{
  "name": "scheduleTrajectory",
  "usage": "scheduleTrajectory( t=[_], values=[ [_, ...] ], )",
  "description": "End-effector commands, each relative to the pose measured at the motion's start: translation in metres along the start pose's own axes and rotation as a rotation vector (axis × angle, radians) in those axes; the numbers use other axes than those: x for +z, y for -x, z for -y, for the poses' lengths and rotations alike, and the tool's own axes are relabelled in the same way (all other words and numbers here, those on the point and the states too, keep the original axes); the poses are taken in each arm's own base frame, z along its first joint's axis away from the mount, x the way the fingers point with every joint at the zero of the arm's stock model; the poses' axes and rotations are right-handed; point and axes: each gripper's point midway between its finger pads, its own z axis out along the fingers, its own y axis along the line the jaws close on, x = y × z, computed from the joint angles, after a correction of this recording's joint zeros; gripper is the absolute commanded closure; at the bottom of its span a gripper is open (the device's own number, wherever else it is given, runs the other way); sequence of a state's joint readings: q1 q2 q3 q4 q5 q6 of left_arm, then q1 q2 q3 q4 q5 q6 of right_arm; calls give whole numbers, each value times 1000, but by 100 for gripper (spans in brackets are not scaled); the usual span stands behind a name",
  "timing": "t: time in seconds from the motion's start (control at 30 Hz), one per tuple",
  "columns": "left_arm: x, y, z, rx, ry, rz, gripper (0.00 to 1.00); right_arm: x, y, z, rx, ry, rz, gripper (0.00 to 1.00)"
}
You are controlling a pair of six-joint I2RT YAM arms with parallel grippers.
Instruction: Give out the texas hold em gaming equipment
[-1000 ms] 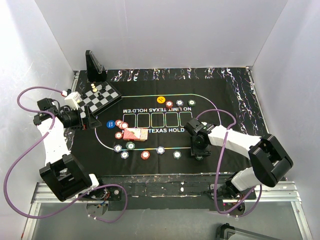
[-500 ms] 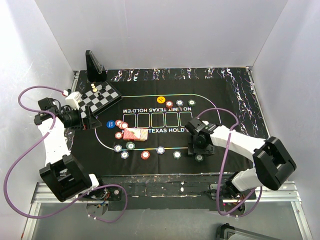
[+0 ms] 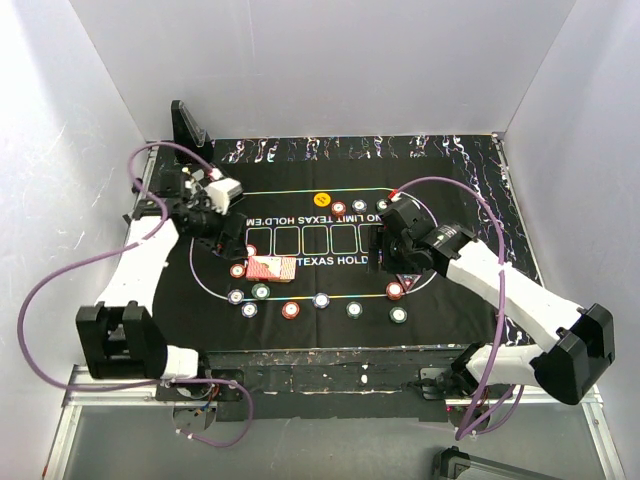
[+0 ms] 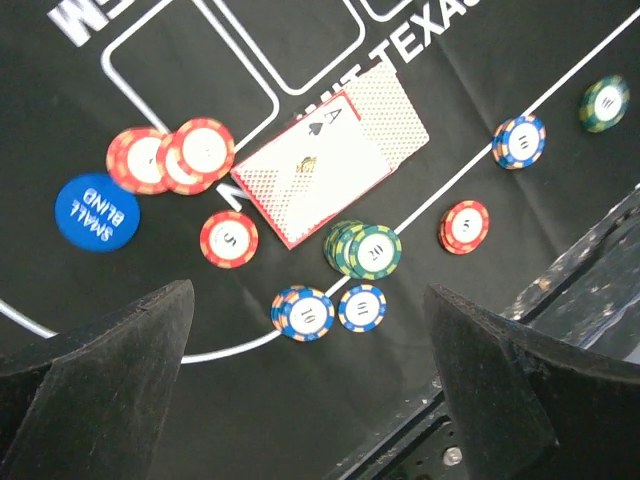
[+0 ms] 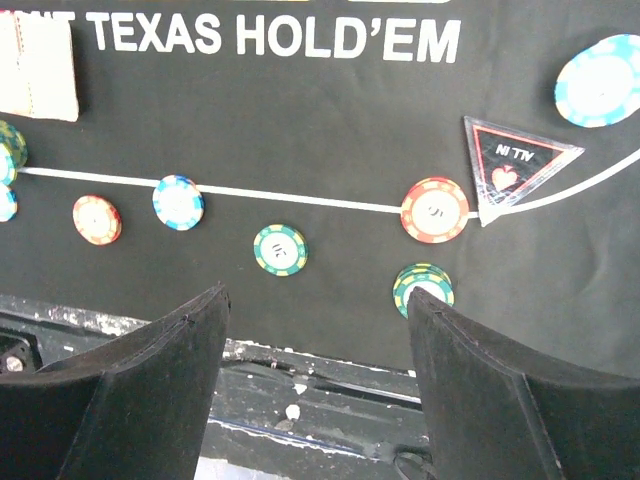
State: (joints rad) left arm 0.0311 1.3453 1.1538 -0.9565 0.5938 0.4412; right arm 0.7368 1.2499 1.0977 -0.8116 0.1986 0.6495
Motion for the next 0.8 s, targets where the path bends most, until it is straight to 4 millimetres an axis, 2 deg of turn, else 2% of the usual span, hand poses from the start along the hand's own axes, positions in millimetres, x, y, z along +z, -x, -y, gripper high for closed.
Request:
scheduleTrajectory(
  t=[0.0,0.2,0.4,0.53,0.63,0.77],
  values=[
    [29,12,5,193,38,-108,0,-11,10,-12,-32,88,14,22],
    [67,-1,23,438,-84,-220,0,-17,23,-20,5,215,17,22],
    [68,-5,37,706,-197,-154,0,-16,36,-34,-4,316,24,22],
    [74,-4,36,918,-214,-89,0,-8,39,-39,-12,320,2,22],
    [85,0,44,961,-291,-41,0,-7,44,-41,-10,330,6,22],
    [103,4,49,929,-368,-26,0,-10,48,-41,-11,342,16,22]
  ],
)
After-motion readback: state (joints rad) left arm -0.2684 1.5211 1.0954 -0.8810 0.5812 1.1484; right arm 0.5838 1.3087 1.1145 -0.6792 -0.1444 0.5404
